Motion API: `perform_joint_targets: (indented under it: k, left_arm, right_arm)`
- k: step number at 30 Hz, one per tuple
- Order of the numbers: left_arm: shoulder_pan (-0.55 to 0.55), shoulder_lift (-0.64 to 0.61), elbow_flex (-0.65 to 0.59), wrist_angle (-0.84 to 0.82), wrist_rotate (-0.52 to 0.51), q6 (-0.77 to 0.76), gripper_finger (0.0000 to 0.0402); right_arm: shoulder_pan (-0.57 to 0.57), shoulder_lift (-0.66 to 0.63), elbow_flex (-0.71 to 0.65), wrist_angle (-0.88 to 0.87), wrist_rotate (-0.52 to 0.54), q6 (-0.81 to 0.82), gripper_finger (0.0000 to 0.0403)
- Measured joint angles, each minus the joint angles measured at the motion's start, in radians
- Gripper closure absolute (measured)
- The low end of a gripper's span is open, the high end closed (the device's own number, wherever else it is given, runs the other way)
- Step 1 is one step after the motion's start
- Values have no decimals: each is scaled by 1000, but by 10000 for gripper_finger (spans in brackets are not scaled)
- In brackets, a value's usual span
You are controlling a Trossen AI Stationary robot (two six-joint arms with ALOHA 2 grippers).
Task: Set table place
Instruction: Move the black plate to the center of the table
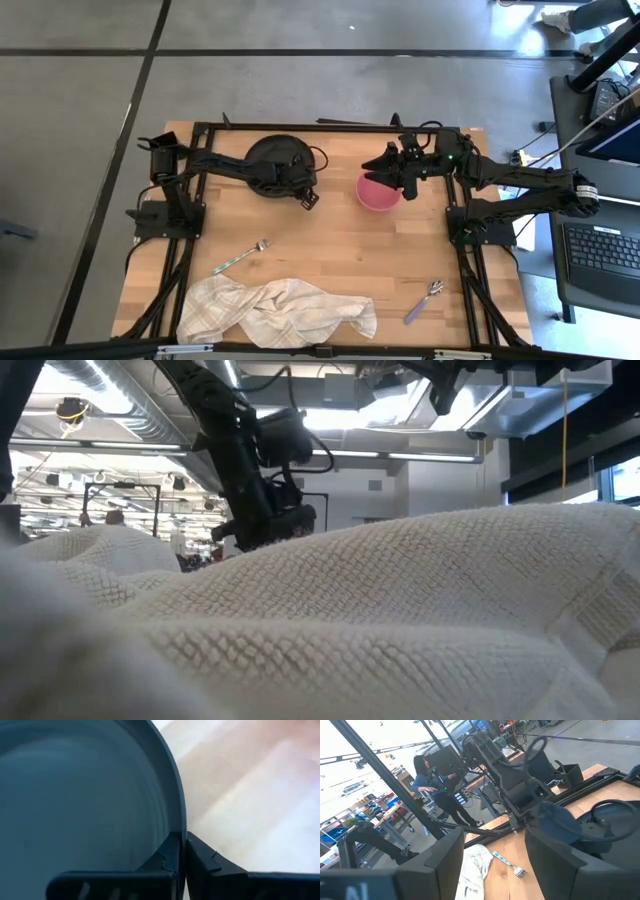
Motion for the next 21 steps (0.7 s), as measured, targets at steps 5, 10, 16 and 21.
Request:
perform_joint_targets:
  k: [5, 10, 16, 21]
  left_arm:
    - [-78, -46, 55, -94, 16, 116, 399]
    - [-183, -51, 183, -206, 31, 328, 400]
    - [-284, -51, 246, -280, 18, 347, 401]
    - [-370, -51, 249, -303, 8, 307, 401]
  right_arm:
    - [0, 0, 0, 0, 0, -2, 191]
    - [0, 0, 0, -2, 0, -6, 191]
    - [0, 0, 0, -4, -3, -6, 191]
    - [1, 0, 0, -5, -3, -6, 191]
